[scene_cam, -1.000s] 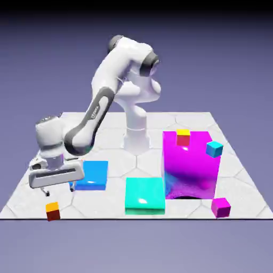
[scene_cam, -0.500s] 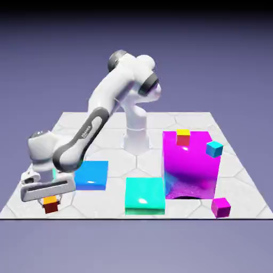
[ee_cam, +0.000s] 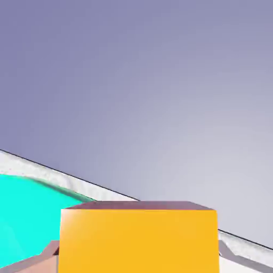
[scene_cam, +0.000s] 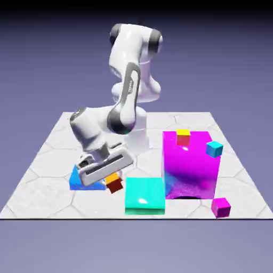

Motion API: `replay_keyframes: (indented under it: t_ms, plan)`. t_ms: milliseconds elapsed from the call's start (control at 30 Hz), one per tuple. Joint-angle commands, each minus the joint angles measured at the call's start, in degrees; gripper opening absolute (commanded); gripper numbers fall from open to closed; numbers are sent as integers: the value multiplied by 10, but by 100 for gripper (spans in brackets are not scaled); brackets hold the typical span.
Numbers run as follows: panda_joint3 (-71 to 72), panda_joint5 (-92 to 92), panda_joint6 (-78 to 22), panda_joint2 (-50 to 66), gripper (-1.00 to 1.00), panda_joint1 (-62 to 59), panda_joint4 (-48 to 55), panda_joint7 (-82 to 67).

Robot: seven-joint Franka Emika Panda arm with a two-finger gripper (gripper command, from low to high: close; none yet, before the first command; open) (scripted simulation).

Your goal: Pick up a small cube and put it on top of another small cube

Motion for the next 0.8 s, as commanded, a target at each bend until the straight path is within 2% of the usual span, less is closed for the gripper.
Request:
replay_keyframes:
  t_ms: [0, 767]
  plan:
    - [16, -14, -2, -21, -100, 1, -10, 25]
    - [371, -303, -69, -497, -100, 23, -240, 571]
